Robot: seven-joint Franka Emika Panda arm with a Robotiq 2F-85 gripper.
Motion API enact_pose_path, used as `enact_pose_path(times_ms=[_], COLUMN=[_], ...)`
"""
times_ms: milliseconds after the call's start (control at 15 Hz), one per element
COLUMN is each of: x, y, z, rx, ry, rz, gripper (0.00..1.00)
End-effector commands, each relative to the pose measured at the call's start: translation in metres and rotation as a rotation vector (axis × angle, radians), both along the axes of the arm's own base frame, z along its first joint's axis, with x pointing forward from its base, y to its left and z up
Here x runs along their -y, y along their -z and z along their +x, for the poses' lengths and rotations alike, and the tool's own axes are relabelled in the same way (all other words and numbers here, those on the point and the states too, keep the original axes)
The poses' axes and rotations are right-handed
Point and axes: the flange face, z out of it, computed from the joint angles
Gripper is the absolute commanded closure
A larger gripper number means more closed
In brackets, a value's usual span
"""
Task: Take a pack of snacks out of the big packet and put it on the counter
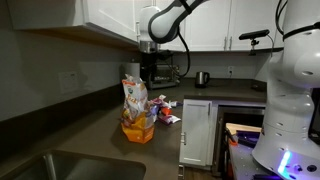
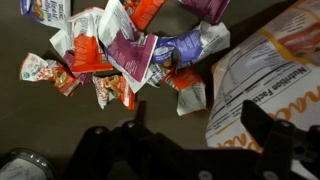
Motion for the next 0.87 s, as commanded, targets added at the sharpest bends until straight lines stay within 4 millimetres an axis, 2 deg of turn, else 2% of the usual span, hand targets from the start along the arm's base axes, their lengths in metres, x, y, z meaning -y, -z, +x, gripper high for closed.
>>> enact_pose_path(times_ms=[0,333,800], x=[-0.024,-0.058,-0.079], y=[-0.042,-0.081,-0.099], z=[-0.018,-0.046,-0.057], rx=[-0.024,-0.119,-0.238], ry=[-0.002,-0.033,-0.034], rz=[-0.031,-0.019,0.048], gripper=[0.0,0.0,0.0])
